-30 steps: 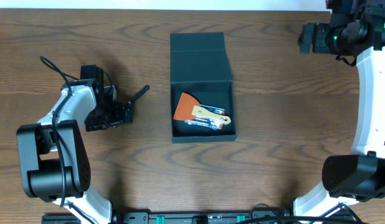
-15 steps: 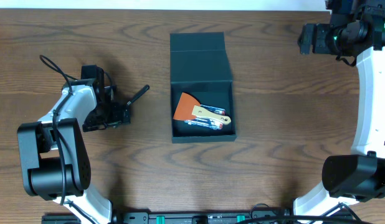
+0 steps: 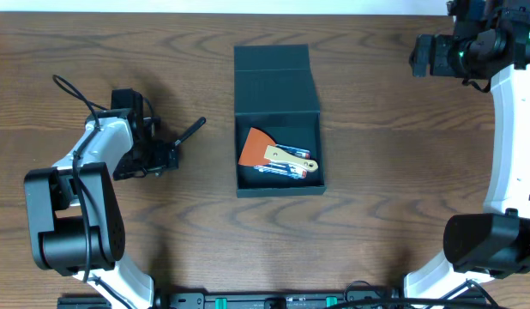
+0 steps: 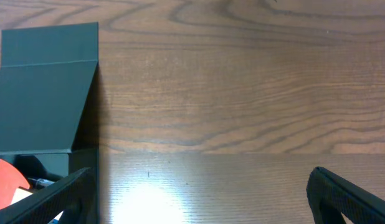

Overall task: Pack container
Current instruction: 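Lower the left gripper onto the hammer handle and close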

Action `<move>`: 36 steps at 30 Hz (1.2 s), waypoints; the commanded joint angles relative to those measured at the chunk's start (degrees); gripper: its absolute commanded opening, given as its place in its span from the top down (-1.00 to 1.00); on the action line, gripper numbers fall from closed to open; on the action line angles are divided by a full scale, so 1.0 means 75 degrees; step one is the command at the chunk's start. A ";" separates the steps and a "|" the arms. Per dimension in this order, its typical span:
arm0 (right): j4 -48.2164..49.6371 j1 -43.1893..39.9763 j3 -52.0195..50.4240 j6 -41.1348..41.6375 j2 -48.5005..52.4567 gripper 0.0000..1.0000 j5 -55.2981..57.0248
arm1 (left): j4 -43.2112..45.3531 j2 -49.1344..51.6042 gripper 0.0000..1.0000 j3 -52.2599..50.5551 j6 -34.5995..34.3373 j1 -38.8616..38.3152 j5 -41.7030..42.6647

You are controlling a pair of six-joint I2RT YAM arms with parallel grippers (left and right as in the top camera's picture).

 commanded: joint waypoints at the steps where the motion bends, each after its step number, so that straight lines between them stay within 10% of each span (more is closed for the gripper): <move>1: -0.0026 -0.0020 -0.0058 -0.0052 0.0023 -0.99 -0.0052 | 0.0149 0.0315 -0.74 -0.0061 -0.0073 0.0032 0.0076; 14: -0.0073 -0.0020 -0.0058 -0.0052 0.0023 -0.99 -0.0052 | 0.0347 0.0315 -0.08 -0.0061 -0.0108 0.0026 0.0079; 36: -0.0070 -0.0020 -0.0058 -0.0052 0.0023 -0.98 -0.0052 | 0.0347 0.0315 0.47 -0.0061 -0.0134 0.0026 0.0079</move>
